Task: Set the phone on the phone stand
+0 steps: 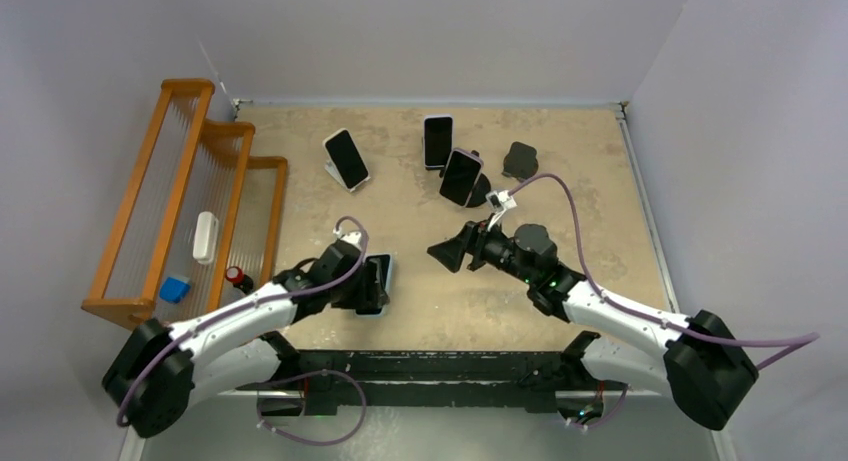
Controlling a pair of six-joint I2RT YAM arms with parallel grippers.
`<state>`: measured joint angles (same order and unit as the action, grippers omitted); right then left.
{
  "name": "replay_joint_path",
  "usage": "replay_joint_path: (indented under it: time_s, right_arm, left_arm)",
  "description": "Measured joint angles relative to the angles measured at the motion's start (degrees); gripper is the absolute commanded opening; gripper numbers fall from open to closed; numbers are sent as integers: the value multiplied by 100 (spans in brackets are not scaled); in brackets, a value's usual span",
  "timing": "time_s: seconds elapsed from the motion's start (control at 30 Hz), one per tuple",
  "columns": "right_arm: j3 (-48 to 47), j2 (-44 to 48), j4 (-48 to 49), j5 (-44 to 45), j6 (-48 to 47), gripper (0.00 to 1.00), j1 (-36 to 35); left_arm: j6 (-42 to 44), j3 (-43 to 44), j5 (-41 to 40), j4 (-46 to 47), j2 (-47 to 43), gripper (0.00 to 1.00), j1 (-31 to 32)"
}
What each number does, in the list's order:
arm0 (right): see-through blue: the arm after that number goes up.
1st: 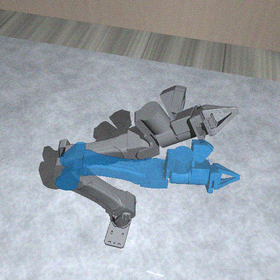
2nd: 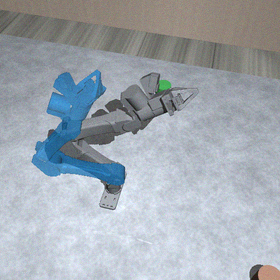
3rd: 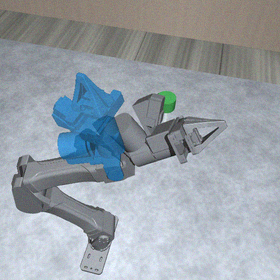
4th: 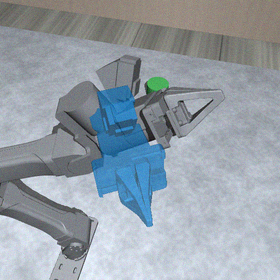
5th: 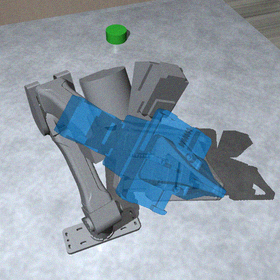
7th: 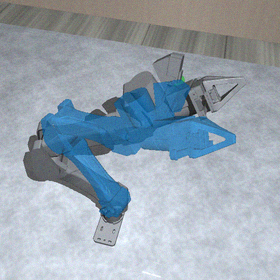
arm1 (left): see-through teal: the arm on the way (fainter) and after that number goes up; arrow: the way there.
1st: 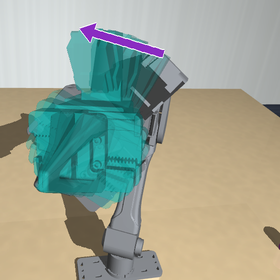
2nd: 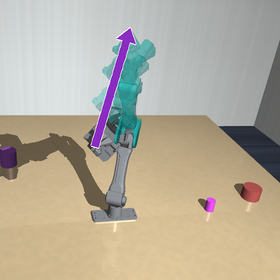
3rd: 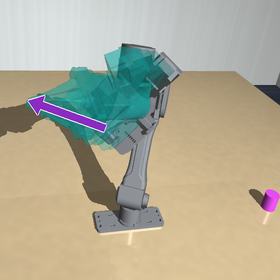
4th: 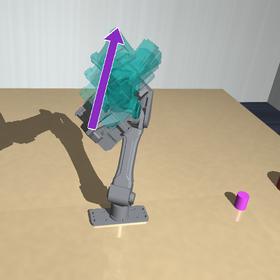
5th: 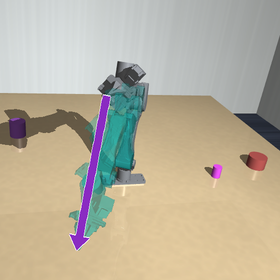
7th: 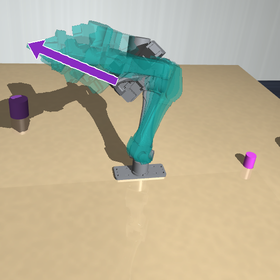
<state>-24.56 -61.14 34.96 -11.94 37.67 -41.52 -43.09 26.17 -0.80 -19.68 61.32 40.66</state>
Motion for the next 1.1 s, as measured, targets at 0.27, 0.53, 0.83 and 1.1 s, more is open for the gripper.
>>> replay_joint_path:
  time_s: [0.27,0.53,0.83,1.1]
  right_arm:
    - [-273,-1290,-223,190,1078,75,-122]
    - [-723,-2693,-304,170,1781,70,-538]
    - [-1010,-3021,-107,175,2024,65,-804]
    - [-1054,-3296,105,190,2146,55,-837]
  left_arm:
    - [-162,-588,529,7,-1025,7,103]
    - [-192,-728,549,540,-968,8,352]
    - [-282,-1003,623,1311,-949,8,503]
    - [-284,-1126,717,1725,-870,8,566]
